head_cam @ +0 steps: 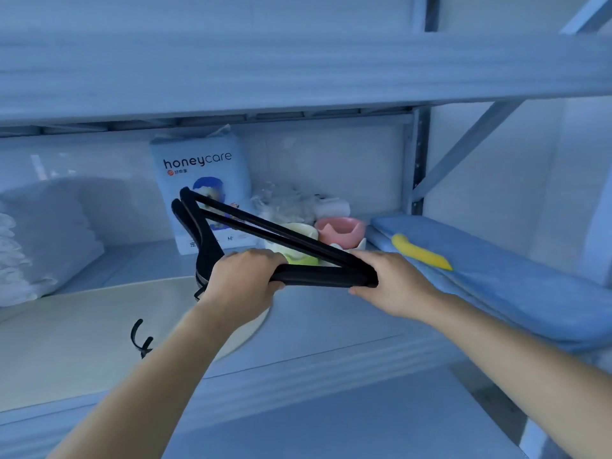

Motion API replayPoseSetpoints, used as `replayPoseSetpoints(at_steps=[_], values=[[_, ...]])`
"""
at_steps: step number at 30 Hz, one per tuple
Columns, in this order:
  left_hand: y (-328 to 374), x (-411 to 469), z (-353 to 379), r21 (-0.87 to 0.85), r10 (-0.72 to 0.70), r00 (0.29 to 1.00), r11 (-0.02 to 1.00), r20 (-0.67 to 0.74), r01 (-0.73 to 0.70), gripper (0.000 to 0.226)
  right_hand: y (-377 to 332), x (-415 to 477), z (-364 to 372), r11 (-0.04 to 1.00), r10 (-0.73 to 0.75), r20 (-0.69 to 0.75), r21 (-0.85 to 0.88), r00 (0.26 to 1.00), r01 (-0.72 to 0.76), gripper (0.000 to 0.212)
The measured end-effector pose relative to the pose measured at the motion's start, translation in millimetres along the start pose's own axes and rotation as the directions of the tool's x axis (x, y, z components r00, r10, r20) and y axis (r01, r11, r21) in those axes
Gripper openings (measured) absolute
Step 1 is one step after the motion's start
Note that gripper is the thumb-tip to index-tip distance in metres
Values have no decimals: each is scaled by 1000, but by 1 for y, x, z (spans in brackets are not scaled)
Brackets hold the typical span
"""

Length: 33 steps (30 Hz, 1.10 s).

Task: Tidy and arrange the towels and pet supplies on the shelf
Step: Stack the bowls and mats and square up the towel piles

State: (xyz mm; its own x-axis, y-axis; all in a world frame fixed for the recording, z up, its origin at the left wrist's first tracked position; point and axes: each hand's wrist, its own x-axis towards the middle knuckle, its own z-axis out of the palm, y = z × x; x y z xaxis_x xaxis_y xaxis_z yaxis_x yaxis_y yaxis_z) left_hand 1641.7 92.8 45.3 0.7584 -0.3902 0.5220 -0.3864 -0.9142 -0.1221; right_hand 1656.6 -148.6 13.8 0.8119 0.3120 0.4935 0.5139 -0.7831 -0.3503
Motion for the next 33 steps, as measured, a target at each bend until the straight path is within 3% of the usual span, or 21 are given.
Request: replayPoseSetpoints(at_steps=[4, 8, 11, 14, 22, 26, 31, 33], values=[[49, 31, 8, -8, 41, 999, 999, -18, -41, 12, 41, -22, -34, 997, 69, -26, -40, 997, -70, 27], [96, 59, 15, -5, 93, 995, 996, -35, -93, 14, 79, -44, -66, 993, 105, -51, -39, 993, -107, 40], [129, 81, 21, -12, 142, 989, 990, -43, -143, 11, 106, -59, -89, 988, 130, -84, -74, 988, -136, 25], [158, 108, 29, -64, 213, 976, 974, -39, -216, 10, 133, -76, -110, 976, 190, -107, -91, 976, -200, 25], [233, 173, 56, -132, 331, 940, 939, 82, -318, 18, 192, -112, -151, 919, 368, -97, -118, 925, -377, 31], [254, 182, 76, -175, 349, 928, 930, 131, -325, 19, 212, -124, -158, 917, 364, -73, -146, 929, -371, 31], [264, 186, 89, -218, 357, 919, 922, 164, -319, 22, 219, -130, -158, 927, 310, -82, -193, 947, -321, 57], [266, 189, 91, -227, 363, 915, 920, 178, -321, 23, 219, -128, -157, 925, 298, -73, -226, 952, -307, 59]])
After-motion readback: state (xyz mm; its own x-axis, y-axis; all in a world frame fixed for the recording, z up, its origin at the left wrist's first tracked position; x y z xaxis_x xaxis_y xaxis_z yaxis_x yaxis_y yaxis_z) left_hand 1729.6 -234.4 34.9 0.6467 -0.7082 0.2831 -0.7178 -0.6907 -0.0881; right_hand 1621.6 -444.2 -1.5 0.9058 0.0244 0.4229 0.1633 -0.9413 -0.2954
